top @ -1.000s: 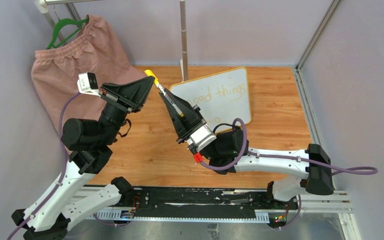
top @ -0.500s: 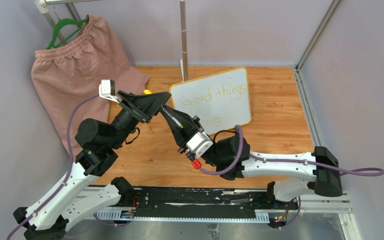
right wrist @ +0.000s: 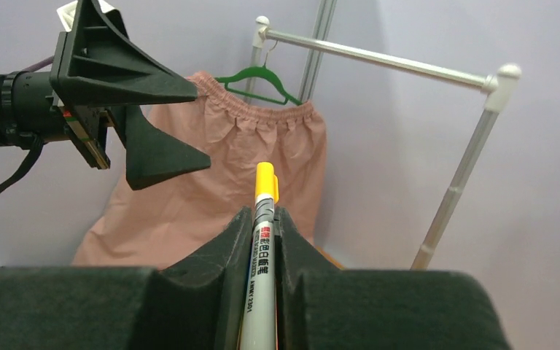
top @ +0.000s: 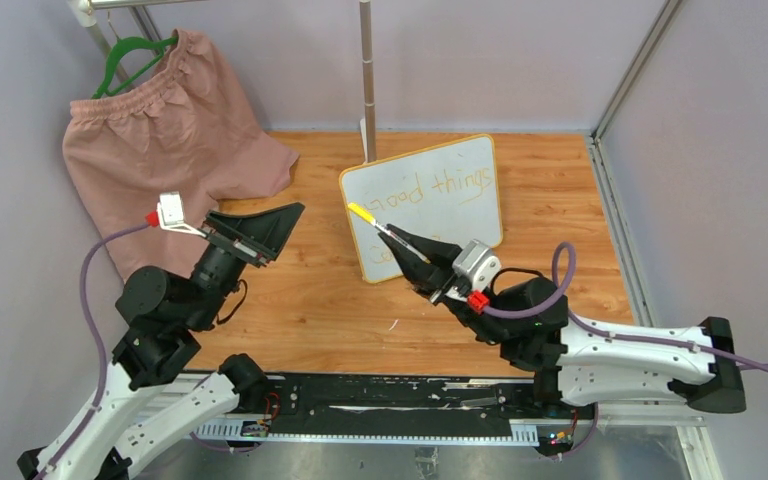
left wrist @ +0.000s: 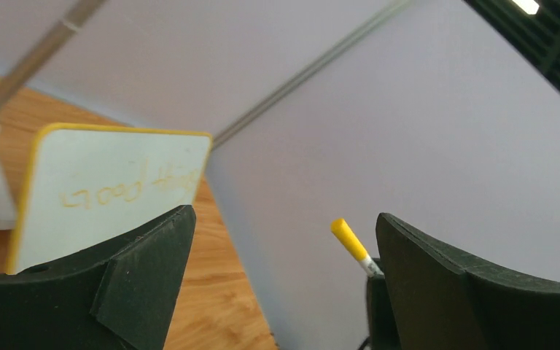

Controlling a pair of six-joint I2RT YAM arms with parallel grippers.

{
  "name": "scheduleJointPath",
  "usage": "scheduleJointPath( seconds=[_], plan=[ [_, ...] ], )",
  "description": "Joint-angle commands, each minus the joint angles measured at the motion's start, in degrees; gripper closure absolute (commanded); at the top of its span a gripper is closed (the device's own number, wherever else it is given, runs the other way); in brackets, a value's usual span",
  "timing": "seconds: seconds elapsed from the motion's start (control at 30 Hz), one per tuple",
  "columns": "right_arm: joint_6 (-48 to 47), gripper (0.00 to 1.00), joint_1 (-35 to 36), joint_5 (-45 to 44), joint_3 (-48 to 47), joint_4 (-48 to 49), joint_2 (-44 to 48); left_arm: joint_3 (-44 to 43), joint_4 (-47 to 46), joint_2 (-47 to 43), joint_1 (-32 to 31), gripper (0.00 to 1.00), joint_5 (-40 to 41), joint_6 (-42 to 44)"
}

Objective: Write a sentence on the whiteboard
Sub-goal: Place the whiteboard marker at the center of the board.

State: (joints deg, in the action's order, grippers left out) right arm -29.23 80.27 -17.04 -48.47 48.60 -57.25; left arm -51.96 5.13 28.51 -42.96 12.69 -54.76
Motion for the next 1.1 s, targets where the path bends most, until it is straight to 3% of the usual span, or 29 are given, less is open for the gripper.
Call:
scheduleJointPath(
  seconds=[0.0,0.13,0.27,0.4,0.53,0.8,1.07],
  plan=[
    [16.73,1.00,-1.89,-5.52,2.02,-15.64,6.42,-4.01,14.15,-2.92,-0.41,0.00,12.20,9.19],
    [36.14,1.00,-8.82,-4.13,4.49,-30.27,12.54,-4.36,19.19,-5.26,-0.37,0.00,18.23,14.23],
    [53.76,1.00,-21.49,7.95,5.59,-43.97,14.79,-2.66,20.06,-5.76,-0.37,0.00,20.69,18.58],
    [63.71,1.00,-30.73,20.64,8.78,-50.90,13.58,0.00,20.75,-4.55,-0.37,0.00,21.07,20.64],
    [70.26,1.00,-34.34,29.84,13.17,-50.98,9.45,2.22,20.97,-3.33,-0.37,0.00,20.17,21.50],
    [80.72,1.00,-37.56,36.39,21.98,-42.67,2.26,5.19,21.18,-2.74,-0.37,0.00,18.67,21.67],
    [81.22,0.94,-40.08,38.20,25.93,-40.31,-4.69,8.52,20.79,-2.38,-0.36,0.00,17.03,20.07]
  ],
)
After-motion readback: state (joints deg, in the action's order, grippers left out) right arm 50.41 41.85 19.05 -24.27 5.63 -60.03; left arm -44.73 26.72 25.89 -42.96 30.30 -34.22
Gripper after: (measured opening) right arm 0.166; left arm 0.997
